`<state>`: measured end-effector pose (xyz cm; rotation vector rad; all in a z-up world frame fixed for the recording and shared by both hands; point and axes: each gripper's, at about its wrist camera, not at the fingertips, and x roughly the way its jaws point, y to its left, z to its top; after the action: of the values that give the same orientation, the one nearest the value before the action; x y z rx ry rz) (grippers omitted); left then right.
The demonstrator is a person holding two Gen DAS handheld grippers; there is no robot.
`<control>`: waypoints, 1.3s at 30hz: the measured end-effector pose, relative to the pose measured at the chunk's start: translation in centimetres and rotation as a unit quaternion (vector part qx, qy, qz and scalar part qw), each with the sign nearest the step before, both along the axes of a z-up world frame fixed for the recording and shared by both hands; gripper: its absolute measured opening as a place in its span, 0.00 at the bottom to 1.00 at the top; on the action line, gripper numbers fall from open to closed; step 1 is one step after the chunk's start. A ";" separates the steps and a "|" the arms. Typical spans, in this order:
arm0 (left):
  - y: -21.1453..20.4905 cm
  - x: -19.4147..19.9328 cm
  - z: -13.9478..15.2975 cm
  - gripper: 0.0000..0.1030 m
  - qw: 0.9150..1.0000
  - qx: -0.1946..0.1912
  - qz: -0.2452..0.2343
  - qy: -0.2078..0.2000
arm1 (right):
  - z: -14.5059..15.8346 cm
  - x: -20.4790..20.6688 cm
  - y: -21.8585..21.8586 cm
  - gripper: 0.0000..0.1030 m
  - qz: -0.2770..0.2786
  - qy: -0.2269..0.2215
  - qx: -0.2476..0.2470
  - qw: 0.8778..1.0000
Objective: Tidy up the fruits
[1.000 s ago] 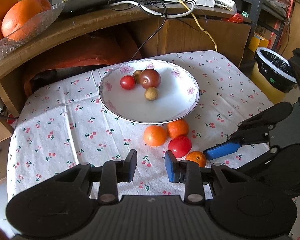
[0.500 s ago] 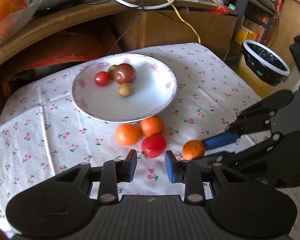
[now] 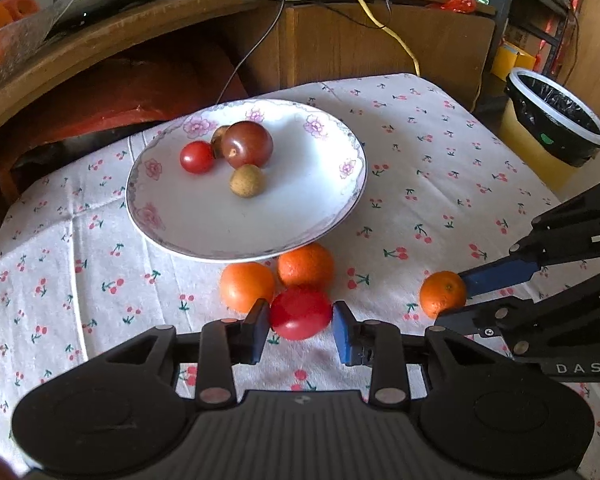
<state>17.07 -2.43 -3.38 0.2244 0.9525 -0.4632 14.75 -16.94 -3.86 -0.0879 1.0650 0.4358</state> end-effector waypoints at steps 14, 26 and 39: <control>-0.1 -1.5 0.6 0.39 1.000 0.010 -0.018 0.001 | 0.5 -0.4 0.0 0.23 0.011 0.000 0.002 1.000; 1.4 -5.7 0.5 0.39 0.999 0.016 -0.033 0.012 | 0.4 -1.9 1.0 0.23 0.050 -0.002 -0.016 0.999; 1.5 -5.6 -0.3 0.40 0.999 0.023 -0.037 0.006 | 0.1 -1.6 0.9 0.27 0.048 -0.004 -0.012 0.999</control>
<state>11.50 -0.95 -3.65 0.2989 0.9687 -0.5106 13.12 -16.06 -3.72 -0.1617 1.0612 0.5086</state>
